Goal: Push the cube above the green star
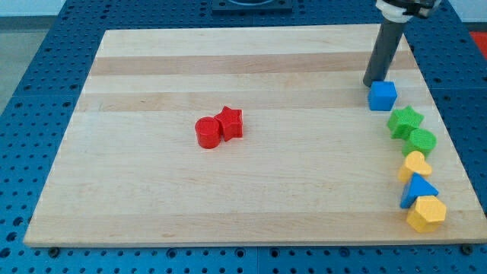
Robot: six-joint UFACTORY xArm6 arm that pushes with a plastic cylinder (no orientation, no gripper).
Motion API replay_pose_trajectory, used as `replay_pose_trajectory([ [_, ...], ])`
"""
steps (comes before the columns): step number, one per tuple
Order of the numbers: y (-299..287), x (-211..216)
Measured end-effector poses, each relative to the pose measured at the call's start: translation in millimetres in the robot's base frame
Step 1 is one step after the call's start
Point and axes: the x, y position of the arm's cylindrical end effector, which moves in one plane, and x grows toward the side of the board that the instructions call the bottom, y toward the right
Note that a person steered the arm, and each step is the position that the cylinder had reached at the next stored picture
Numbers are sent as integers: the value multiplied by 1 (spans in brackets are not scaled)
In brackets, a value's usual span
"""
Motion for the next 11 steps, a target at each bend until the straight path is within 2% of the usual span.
replay_pose_trajectory([
  [3,-3,18],
  [5,-41,18],
  [11,-43,33],
])
